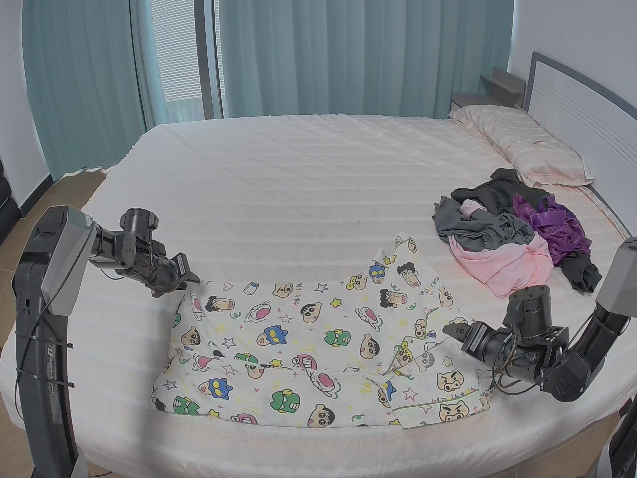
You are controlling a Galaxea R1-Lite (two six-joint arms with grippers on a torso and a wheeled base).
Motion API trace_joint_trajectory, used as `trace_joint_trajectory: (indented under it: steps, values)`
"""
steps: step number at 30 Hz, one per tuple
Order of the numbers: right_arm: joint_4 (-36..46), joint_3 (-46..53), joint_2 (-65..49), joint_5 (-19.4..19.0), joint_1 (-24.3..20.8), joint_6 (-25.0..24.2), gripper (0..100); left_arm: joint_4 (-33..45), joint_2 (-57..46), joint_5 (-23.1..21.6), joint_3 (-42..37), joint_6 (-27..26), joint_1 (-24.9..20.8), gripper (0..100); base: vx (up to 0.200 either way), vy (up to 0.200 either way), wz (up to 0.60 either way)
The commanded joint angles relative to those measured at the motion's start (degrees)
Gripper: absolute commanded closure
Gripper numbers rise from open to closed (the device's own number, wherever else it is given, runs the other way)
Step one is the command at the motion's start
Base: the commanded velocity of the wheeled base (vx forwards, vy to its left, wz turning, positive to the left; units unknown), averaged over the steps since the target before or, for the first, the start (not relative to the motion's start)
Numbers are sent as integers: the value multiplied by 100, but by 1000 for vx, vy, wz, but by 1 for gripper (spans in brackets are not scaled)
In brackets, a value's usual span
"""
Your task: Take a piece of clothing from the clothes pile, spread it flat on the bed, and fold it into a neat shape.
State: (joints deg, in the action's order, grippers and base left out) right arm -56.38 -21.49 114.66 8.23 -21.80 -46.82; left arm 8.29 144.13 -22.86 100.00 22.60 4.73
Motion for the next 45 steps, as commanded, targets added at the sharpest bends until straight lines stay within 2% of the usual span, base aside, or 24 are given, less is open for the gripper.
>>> trace_joint_trajectory:
  steps: [1,3,5,7,9,12,16,21,29,34,37,38,45]
  values:
    - [136,-663,-49,-32,246,472,0,15,63,18,28,113,37,100,0,0,0]
    - [523,-1322,3,-190,413,815,0,15,-52,18,-33,166,72,100,0,0,0]
    - [1138,-2017,65,-454,501,947,0,15,-183,18,-121,201,98,100,0,0,0]
    - [1797,-2650,126,-691,562,965,0,15,-298,1,-191,201,125,100,0,0,0]
    - [2817,-3722,478,-1016,668,991,0,15,-438,9,-323,201,133,100,0,0,0]
    - [3423,-4741,1093,-1192,773,1132,0,-3,-658,1,-560,201,133,100,0,0,0]
    - [3669,-5541,1963,-1166,958,1703,0,-3,-860,27,-736,183,125,100,0,0,0]
    - [3625,-6007,2499,-1174,1081,2327,0,15,-974,36,-798,183,125,100,0,0,0]
    - [3415,-6666,3088,-1271,1046,2441,0,15,-992,36,-877,183,63,100,0,0,0]
    - [3124,-6666,3088,-1728,1028,2441,0,24,-983,36,-877,192,46,100,0,0,0]
    - [3124,-6693,3097,-1825,993,2397,0,41,-983,36,-886,192,37,100,0,0,0]
    - [3116,-6666,3106,-1869,984,2397,100,50,-983,36,-886,192,37,100,0,0,0]
    - [2949,-6613,3106,-1878,1028,2380,100,32,-992,97,-868,183,37,100,0,0,0]
